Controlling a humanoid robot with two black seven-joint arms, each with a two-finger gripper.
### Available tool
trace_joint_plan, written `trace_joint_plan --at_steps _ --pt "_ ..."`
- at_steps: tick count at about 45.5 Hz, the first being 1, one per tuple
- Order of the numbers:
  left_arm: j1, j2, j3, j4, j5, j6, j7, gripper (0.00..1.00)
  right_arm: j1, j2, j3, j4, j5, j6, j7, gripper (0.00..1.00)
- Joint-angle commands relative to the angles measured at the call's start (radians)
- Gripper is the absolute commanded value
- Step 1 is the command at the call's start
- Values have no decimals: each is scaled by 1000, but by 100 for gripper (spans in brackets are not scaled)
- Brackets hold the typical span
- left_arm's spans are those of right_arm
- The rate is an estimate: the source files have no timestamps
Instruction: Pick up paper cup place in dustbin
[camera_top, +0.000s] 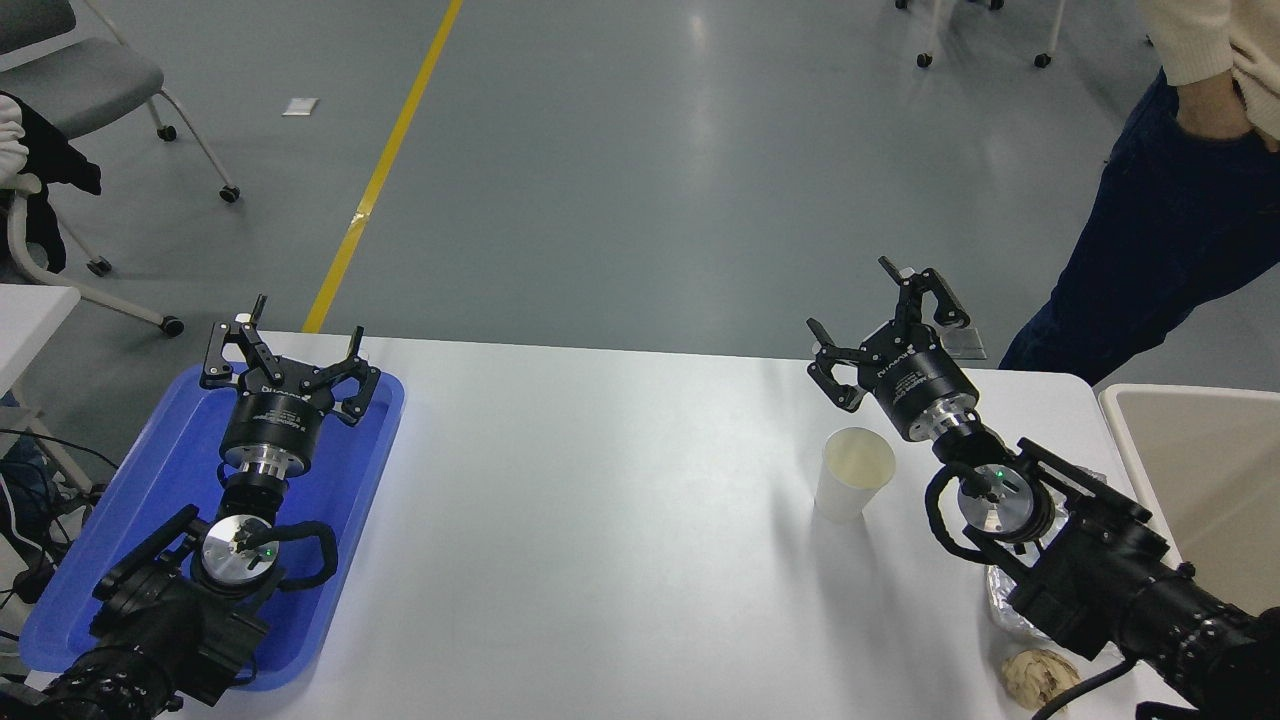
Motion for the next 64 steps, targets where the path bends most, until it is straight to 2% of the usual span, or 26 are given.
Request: trace_joint_plan --at_steps 1,30,44,52,64 --pt "0 0 0 0 -2 0 0 100 1 -1 0 5 -9 0 0 100" --pt "0 0 2 0 -2 0 -2 100 22 8 -26 27 -66 -11 0 100" --pt "0 2 0 0 -2 0 -2 100 123 -44 -149 33 -78 -51 -19 100" --pt "0 2 0 0 -2 0 -2 100 238 -78 -293 47 -78 -109 -31 100" --pt "0 2 2 0 0 0 -2 100 412 -175 -609 64 -77 -112 -37 100"
